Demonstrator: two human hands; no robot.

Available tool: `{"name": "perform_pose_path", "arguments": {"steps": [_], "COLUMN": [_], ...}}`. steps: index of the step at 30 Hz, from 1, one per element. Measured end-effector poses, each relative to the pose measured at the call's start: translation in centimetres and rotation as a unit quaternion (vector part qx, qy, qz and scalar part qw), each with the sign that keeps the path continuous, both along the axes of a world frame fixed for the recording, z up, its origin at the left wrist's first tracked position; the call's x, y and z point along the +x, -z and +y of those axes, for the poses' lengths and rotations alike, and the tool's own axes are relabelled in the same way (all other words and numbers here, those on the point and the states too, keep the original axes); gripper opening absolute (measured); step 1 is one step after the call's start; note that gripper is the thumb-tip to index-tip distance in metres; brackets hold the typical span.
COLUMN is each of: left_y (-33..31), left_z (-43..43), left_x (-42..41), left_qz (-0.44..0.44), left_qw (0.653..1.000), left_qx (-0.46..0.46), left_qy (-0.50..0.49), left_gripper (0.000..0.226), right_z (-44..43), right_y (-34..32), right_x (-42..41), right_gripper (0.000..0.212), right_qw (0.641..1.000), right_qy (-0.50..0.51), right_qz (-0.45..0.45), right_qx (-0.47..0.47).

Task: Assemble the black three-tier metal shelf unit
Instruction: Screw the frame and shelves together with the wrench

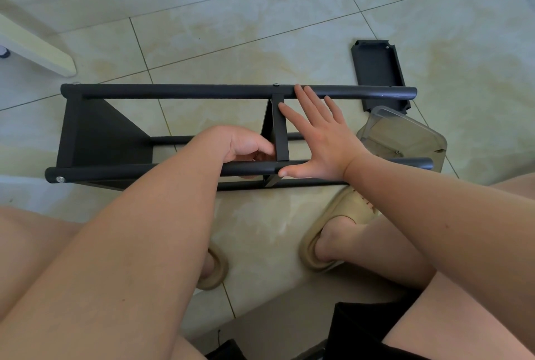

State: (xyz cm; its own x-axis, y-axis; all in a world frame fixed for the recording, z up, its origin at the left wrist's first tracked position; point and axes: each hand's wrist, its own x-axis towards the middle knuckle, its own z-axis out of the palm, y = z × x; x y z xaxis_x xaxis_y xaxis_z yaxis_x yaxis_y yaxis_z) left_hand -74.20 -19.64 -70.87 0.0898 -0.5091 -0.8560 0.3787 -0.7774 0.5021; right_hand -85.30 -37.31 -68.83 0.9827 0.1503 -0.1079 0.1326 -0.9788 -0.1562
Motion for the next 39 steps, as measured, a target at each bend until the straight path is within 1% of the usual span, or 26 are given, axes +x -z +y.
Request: {"name": "perform_pose_path", "arguments": {"steps": [2, 4, 9, 11, 15, 18, 22, 25, 27, 29, 32, 35, 37, 39], "left_y": [0.05, 0.04, 0.26, 0.25, 0.01, 0.06, 0.03, 0.04, -0.03, 0.12, 0.26, 0.02, -0.1, -0.11], "left_z": [-0.09, -0.12, -0.06, -0.07, -0.09, -0.12, -0.05, -0.02, -0.01, -0.07, -0.09, -0.13, -0.09, -0.01], "left_x": [-0.06, -0.11, -0.09, -0.09, 0.01, 0.03, -0.01, -0.08, -0.11, -0.04, 0.03, -0.02, -0.07, -0.09], "left_qz": [-0.012, -0.014, 0.0, 0.007, -0.011, -0.014, -0.01, 0.002, 0.007, -0.008, -0.024, -0.025, -0.025, -0.006], "left_qw": [1.0, 1.0, 0.997, 0.997, 1.0, 1.0, 1.0, 0.998, 0.997, 0.999, 0.999, 0.999, 0.999, 0.998], "left_qx": [0.0, -0.018, -0.059, -0.049, 0.003, 0.004, -0.025, -0.052, -0.053, -0.028, 0.004, -0.013, -0.033, -0.054], "left_qy": [0.013, 0.01, -0.044, -0.06, 0.0, 0.019, -0.005, -0.039, -0.049, -0.023, 0.026, 0.014, -0.001, -0.024], "left_gripper": [0.013, 0.013, 0.015, 0.016, 0.016, 0.015, 0.011, 0.017, 0.017, 0.013, 0.017, 0.01, 0.016, 0.021], "right_z": [0.01, 0.02, 0.03, 0.01, 0.06, 0.08, 0.11, 0.11, 0.07, 0.06, 0.07, 0.06, 0.05, 0.09], "right_y": [0.02, 0.02, -0.03, -0.05, -0.05, -0.04, -0.07, -0.09, -0.1, -0.05, 0.02, -0.02, -0.07, -0.09], "right_x": [-0.02, -0.03, 0.0, 0.02, 0.03, 0.0, -0.04, -0.04, -0.01, 0.0, -0.02, 0.0, 0.02, 0.01], "right_gripper": [0.12, 0.12, 0.12, 0.12, 0.12, 0.12, 0.12, 0.12, 0.12, 0.12, 0.12, 0.12, 0.12, 0.12], "right_qw": [1.0, 1.0, 1.0, 1.0, 1.0, 1.0, 1.0, 1.0, 1.0, 1.0, 1.0, 1.0, 1.0, 1.0], "right_qy": [0.001, 0.001, 0.0, 0.0, 0.0, 0.001, 0.002, 0.004, 0.003, 0.002, 0.002, 0.0, 0.001, 0.002], "right_qz": [-0.001, 0.0, 0.001, 0.004, 0.002, 0.0, 0.001, 0.0, 0.002, 0.002, 0.001, 0.003, 0.003, 0.003], "right_qx": [0.002, 0.002, 0.001, -0.001, -0.002, 0.002, 0.002, 0.005, 0.003, 0.002, 0.001, -0.002, -0.002, -0.002]}}
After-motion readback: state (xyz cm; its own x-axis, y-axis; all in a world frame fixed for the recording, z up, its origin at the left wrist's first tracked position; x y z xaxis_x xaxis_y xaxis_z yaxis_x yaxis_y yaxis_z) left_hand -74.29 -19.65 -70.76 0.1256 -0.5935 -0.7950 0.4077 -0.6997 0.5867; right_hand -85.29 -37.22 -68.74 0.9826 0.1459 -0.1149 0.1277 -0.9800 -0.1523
